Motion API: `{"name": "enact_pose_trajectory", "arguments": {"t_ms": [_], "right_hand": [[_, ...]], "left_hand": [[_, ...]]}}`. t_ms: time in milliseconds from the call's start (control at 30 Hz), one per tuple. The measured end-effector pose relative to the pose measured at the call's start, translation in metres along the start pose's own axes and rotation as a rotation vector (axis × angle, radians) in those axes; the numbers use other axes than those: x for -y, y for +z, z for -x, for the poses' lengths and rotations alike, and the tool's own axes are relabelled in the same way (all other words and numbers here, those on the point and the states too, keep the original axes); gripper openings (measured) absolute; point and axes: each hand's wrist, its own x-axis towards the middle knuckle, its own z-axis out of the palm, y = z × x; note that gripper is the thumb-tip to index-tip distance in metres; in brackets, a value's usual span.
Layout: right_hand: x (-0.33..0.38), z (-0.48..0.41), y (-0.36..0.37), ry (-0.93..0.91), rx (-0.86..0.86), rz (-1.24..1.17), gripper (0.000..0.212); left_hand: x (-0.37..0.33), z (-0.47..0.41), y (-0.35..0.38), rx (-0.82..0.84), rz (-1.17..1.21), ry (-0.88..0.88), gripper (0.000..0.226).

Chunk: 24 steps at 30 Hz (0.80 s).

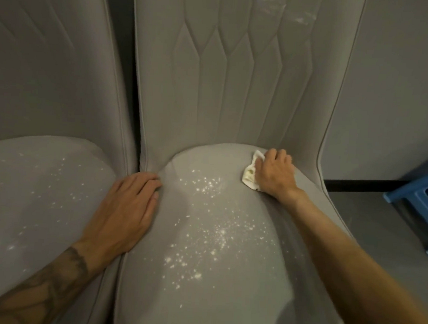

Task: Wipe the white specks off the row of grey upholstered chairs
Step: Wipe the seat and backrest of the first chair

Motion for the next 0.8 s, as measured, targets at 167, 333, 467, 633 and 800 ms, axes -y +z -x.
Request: {"name": "enact_pose_trajectory", "arguments": {"t_ms": [167, 333, 467, 633, 800], "right_hand": [[0.067, 0.031, 0.005, -0.304, 0.004, -0.234, 0.033], [-0.001, 0.014, -0.010, -0.114, 0.050, -0.107, 0.034], [0.024, 0.016, -0.001, -0.105, 0.052, 0.032, 0.039], [0.018, 0.023, 0.003, -0.236, 0.037, -0.223, 0.031], [0.031, -0.002, -0.001, 0.011, 0.065, 0.021, 0.041]], "left_hand": [[-0.001, -0.001, -0.002, 0.002, 0.004, -0.008, 0.033], [0.000, 0.000, 0.000, -0.012, 0.009, 0.007, 0.032], [0.000, 0.000, 0.001, -0.024, 0.026, -0.003, 0.031], [0.000, 0.001, 0.001, -0.028, 0.014, 0.003, 0.031], [0.000, 0.001, 0.001, -0.034, 0.021, -0.002, 0.029]]}}
